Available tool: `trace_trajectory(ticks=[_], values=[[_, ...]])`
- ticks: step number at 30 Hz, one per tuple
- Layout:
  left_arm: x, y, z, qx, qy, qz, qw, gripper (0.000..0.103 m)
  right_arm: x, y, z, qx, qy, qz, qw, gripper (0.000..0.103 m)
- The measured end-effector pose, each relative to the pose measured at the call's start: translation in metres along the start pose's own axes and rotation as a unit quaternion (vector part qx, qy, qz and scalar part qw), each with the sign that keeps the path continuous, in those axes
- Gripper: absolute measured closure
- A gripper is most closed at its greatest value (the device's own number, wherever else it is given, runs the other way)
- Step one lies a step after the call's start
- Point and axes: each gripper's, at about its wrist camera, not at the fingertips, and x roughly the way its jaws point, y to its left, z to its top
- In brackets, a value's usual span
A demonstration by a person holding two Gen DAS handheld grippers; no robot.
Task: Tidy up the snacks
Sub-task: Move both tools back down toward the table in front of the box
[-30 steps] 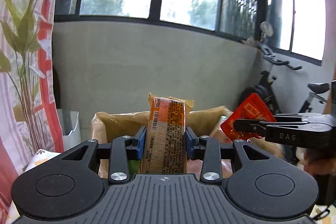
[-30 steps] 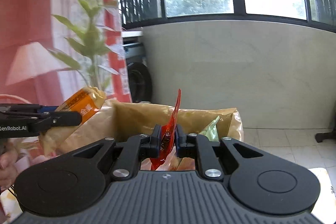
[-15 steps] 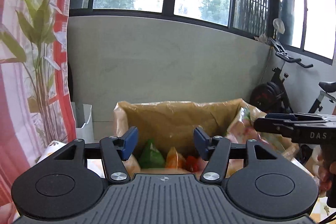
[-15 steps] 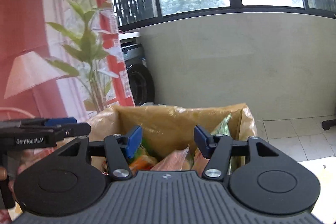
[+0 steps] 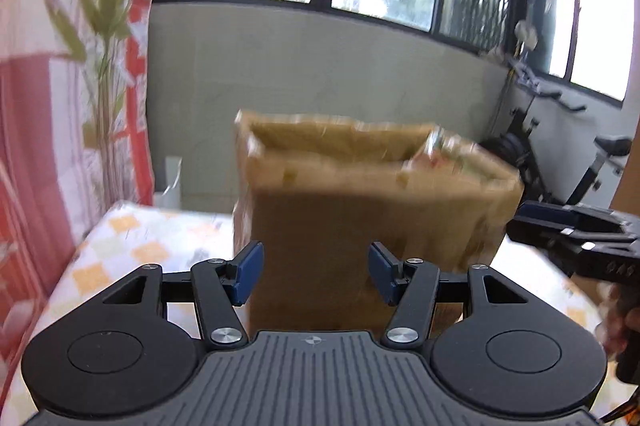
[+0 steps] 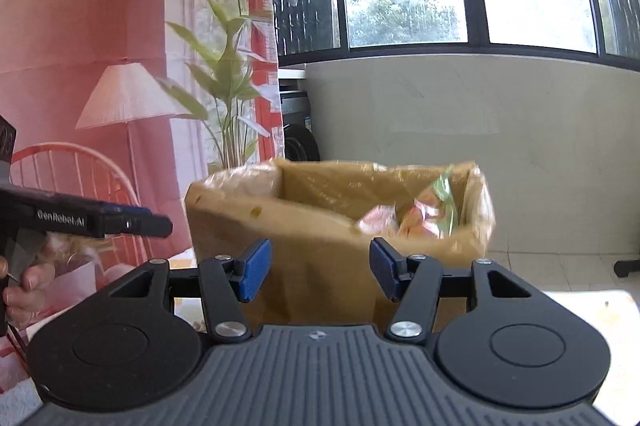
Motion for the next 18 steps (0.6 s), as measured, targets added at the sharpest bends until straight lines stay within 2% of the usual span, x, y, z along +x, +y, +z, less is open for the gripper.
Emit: trace_trajectory(ticks=[4, 7, 8, 12, 14, 18], values=[[0.021, 0.008, -0.026, -0.016, 0.051, 0.000, 0.9986, 0.051, -0.003, 0.003, -0.026, 0.007, 0.017, 0.002, 1.000, 0.051], [0.037, 0.009, -0.041, -0.009, 0.073, -0.001, 0.9973, 0.063, 0.001, 0.001, -0.045, 0.023, 0.039, 0.010, 0.999, 0.054], [0.042, 0.010, -0.045, -0.009, 0.081, -0.002, 0.9967, 0.066, 0.003, -0.001, -0.053, 0.034, 0.050, 0.014, 0.998, 0.058], [0.061, 0.014, -0.056, -0.017, 0.097, -0.008, 0.9951, 0.070, 0.021, -0.006, -0.077, 0.063, 0.100, 0.020, 0.993, 0.080], [0.071, 0.019, -0.061, -0.020, 0.107, -0.010, 0.9940, 0.070, 0.034, -0.009, -0.084, 0.082, 0.117, 0.018, 0.990, 0.084], [0.087, 0.031, -0.072, -0.027, 0.121, -0.013, 0.9922, 0.070, 0.066, -0.011, -0.089, 0.111, 0.151, 0.017, 0.982, 0.084]])
